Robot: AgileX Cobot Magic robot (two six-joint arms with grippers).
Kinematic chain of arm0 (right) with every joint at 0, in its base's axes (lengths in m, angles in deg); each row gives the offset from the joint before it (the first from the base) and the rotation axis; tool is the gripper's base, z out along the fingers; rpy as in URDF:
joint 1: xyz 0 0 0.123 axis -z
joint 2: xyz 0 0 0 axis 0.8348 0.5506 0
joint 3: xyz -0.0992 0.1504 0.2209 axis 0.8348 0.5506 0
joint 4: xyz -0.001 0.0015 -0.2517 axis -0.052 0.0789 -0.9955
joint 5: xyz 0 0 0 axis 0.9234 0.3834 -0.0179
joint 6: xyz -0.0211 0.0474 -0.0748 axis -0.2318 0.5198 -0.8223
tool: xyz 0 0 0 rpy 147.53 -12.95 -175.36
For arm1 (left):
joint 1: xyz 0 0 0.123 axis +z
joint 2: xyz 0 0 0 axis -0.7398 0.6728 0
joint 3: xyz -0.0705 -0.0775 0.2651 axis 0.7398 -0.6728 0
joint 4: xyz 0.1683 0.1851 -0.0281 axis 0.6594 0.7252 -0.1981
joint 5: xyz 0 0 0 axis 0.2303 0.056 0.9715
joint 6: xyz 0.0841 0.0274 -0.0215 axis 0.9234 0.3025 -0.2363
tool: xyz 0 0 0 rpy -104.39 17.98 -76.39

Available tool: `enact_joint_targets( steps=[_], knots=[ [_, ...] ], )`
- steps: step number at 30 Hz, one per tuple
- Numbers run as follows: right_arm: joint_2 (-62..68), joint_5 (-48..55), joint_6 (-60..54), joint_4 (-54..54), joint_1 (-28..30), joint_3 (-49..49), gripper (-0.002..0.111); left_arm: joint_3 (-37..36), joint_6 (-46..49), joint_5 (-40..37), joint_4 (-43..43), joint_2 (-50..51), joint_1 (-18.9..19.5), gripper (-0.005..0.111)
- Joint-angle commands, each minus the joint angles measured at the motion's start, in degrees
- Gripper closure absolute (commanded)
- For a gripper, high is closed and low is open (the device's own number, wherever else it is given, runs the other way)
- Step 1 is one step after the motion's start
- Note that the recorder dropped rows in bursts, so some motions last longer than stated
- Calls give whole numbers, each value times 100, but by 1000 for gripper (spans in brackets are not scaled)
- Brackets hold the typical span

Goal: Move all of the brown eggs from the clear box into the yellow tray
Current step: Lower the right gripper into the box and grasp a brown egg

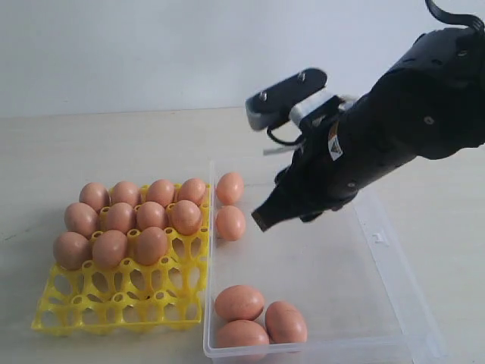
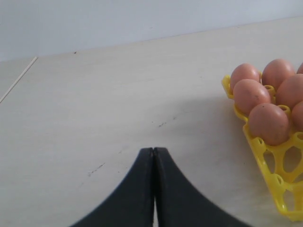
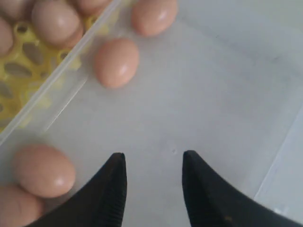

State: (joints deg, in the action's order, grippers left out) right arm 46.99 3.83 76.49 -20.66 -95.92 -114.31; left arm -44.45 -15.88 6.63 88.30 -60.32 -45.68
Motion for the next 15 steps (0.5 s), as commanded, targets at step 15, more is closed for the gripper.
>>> enact_joint_targets(
  steps=[15],
  knots=[
    [814,506,-3383,2775,-336,-20,54,23,-36,52,-14,-32,-43,107]
  ],
)
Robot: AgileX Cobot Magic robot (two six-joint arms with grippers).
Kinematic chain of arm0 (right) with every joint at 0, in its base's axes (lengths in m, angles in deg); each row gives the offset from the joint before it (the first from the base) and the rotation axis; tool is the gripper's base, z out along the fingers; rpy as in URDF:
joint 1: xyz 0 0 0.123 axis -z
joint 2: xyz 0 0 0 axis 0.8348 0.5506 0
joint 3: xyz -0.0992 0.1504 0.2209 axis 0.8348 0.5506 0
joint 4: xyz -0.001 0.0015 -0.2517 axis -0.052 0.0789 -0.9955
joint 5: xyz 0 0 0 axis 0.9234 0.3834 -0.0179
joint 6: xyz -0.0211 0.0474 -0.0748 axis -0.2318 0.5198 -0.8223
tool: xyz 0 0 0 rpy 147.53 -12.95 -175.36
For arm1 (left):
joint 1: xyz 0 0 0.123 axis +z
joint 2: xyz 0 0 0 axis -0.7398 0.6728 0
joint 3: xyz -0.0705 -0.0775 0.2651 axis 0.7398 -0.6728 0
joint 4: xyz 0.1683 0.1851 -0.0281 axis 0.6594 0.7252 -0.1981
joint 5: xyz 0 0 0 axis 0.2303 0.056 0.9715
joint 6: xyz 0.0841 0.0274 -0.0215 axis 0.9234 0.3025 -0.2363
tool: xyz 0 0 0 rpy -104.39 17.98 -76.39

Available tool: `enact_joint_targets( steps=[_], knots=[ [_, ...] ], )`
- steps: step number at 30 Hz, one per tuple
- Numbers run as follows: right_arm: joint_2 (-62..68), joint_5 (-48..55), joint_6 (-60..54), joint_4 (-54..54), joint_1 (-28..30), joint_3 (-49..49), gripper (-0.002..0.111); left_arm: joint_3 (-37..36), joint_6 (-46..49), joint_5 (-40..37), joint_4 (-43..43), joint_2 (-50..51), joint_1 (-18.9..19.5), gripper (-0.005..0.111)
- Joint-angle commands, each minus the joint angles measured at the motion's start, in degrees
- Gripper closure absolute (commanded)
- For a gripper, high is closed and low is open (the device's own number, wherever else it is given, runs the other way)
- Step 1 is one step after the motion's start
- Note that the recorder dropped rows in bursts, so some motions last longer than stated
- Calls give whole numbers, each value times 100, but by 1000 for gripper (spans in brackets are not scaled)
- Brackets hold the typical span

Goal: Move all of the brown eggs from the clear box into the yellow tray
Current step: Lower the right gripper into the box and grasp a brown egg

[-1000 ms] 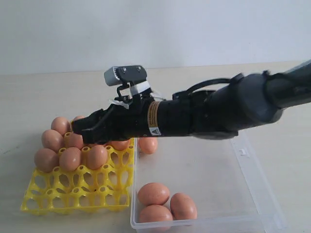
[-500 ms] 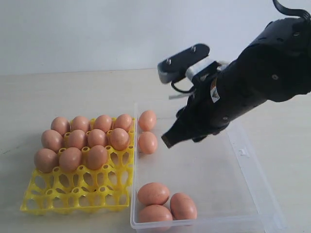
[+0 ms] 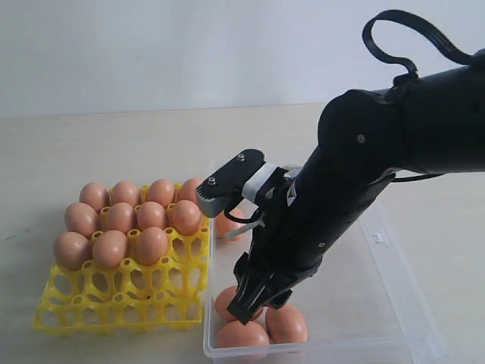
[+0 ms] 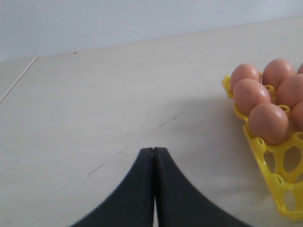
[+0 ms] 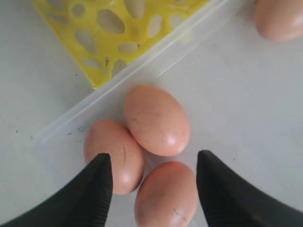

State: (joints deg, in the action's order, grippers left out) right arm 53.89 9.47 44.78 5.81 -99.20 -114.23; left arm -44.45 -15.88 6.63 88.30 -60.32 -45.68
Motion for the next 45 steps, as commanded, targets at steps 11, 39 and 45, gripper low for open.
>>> enact_joint_targets(
  steps=[11,39,45],
  knots=[
    [695,-125,-308,239,-7,-539,54,23,-36,52,-14,-32,-43,107],
    [934,-163,221,-1376,228,-686,108,23,-36,52,-14,-32,-43,107],
    [252,-3283,1758,-2026,359,-35,108,23,-36,52,-14,-32,-43,107]
  ],
)
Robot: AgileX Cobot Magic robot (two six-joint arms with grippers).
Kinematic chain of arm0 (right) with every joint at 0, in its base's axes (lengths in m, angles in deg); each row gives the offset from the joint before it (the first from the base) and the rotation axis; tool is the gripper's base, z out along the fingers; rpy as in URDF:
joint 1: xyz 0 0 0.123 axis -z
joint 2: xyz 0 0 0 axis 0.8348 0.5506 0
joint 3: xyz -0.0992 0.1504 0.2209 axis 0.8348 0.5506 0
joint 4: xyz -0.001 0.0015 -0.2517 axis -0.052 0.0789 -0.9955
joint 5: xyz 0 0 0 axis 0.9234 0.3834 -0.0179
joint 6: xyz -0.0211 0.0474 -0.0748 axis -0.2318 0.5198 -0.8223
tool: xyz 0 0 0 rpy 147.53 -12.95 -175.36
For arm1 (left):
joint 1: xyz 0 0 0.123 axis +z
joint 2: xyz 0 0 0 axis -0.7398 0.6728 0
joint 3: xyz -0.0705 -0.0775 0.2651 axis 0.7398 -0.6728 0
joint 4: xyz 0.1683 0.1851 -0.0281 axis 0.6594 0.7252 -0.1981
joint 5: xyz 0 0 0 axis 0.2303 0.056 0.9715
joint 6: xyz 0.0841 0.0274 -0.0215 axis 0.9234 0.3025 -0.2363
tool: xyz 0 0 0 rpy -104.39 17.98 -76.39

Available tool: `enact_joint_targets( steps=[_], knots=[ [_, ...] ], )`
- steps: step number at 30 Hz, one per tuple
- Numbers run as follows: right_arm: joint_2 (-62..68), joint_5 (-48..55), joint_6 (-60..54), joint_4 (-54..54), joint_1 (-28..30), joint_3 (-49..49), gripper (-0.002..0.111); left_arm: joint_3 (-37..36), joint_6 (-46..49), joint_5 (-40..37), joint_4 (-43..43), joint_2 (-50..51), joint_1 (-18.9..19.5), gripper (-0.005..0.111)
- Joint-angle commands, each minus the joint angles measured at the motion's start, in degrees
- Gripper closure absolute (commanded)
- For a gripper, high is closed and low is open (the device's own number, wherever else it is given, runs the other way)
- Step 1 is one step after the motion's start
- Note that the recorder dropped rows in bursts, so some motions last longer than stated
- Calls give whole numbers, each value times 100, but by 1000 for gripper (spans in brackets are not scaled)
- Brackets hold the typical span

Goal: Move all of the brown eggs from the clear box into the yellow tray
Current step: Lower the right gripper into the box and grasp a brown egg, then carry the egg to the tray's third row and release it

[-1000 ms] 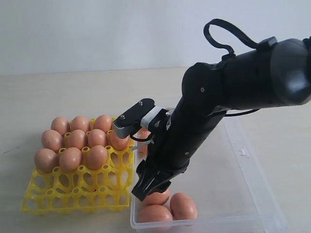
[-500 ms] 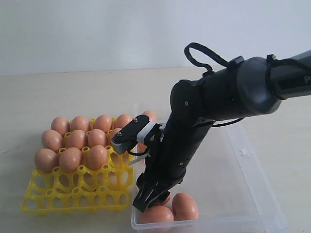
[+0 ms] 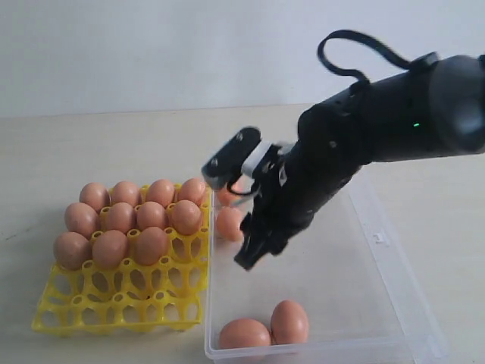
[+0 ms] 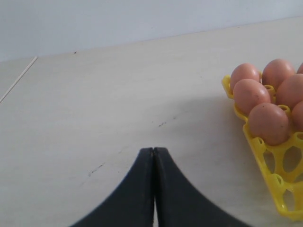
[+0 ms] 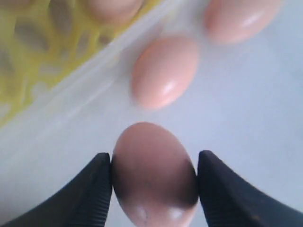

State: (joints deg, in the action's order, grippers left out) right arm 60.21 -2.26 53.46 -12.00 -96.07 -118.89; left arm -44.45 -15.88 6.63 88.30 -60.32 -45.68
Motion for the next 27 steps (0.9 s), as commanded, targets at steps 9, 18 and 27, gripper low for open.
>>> enact_joint_targets(
  steps=[9,18,27],
  knots=[
    [620,-7261,4076,-2672,-80,1310,108,23,-36,52,-14,-32,-43,107],
    [1158,-7283,4217,-2584,-80,1310,108,23,-36,52,-14,-32,-43,107],
    [1158,-6984,4629,-2584,-80,1310,108,23,-36,52,-14,-32,-43,107]
  ],
)
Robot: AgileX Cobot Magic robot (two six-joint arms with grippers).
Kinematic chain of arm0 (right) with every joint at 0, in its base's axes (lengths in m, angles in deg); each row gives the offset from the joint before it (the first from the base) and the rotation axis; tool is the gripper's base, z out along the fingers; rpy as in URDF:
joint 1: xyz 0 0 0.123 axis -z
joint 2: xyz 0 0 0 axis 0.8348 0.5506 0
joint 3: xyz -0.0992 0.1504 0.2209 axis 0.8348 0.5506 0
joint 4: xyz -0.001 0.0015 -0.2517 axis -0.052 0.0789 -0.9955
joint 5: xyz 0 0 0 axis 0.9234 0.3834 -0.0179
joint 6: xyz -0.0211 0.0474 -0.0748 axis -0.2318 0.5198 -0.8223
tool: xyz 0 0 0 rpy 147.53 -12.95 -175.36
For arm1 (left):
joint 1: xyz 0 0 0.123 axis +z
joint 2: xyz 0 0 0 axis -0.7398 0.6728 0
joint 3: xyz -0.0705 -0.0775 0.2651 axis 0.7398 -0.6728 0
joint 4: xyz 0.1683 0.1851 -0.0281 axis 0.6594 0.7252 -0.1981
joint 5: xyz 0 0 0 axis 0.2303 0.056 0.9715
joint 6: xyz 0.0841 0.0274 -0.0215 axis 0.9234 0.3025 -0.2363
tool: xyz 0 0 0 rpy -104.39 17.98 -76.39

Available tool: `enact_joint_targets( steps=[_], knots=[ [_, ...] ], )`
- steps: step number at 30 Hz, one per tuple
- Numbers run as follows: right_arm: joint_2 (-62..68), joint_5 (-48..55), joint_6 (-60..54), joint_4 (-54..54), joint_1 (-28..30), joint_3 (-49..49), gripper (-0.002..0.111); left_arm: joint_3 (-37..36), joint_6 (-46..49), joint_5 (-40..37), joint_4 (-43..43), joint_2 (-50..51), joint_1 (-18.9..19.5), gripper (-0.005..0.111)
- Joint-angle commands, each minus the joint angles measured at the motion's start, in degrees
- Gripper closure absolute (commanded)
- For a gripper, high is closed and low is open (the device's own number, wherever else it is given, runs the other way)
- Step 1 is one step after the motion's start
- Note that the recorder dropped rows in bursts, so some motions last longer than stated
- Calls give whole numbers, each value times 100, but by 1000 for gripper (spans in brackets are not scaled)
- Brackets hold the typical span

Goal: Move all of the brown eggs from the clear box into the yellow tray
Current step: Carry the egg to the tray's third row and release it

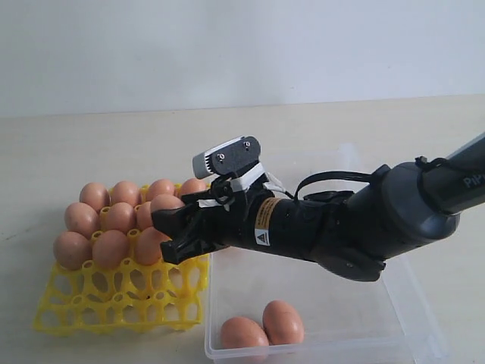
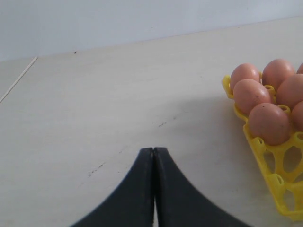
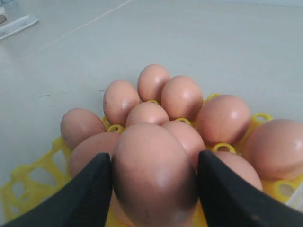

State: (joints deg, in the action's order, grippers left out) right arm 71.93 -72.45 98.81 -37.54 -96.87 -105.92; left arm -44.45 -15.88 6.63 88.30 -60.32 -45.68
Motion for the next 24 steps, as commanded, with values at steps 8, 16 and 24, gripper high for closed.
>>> enact_joint_targets(
  steps=[8,16,24],
  knots=[
    [75,12,351,-30,-1,13,92,23,-36,52,-14,-32,-43,107],
    [46,12,746,-244,-1,13,43,23,-36,52,-14,-32,-43,107],
    [-1172,1755,425,-381,66,13,46,23,-36,52,-14,-32,-43,107]
  ],
)
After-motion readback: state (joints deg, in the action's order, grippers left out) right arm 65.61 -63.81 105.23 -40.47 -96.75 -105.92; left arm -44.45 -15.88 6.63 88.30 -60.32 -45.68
